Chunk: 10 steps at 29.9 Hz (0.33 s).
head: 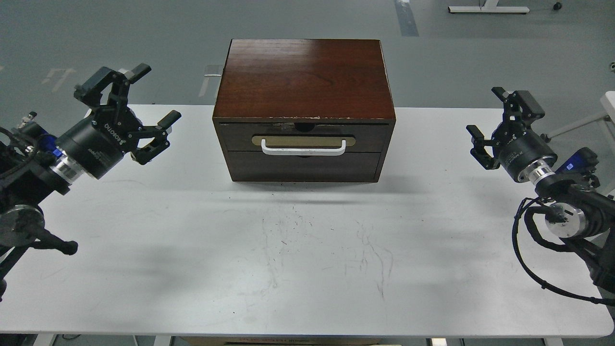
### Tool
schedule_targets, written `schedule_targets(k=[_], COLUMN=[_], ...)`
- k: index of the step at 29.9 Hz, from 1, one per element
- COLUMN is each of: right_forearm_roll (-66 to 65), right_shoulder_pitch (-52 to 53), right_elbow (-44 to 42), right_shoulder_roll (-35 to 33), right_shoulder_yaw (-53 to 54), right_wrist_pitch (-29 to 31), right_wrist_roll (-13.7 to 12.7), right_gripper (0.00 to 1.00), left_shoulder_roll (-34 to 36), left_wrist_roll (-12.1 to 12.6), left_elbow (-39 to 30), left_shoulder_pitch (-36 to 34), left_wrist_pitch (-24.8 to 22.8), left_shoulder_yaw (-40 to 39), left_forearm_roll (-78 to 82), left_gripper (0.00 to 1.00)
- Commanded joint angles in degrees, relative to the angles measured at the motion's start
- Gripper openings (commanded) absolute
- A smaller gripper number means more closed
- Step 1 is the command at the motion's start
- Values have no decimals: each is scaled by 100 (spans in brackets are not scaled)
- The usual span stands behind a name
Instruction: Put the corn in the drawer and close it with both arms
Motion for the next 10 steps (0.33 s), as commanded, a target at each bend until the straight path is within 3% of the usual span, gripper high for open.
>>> schedule_targets(k=[1,10], right_forearm_roll=[0,0], right_shoulder_pitch=[-90,-363], right_elbow=[-3,-3], right_shoulder_roll=[83,241], right_shoulder_yaw=[-1,-27], right_wrist_pitch=[1,1], right_wrist_roll=[0,0], right_gripper=[100,100], left_shoulder_roll=[-62,-273], left_wrist_roll=[-117,-99], left_elbow=[570,1319], left_shoulder_pitch=[212,450], left_wrist_pitch=[-1,-1], left_shoulder_yaw=[8,79], left_forearm_roll=[-436,-570], left_gripper=[99,99])
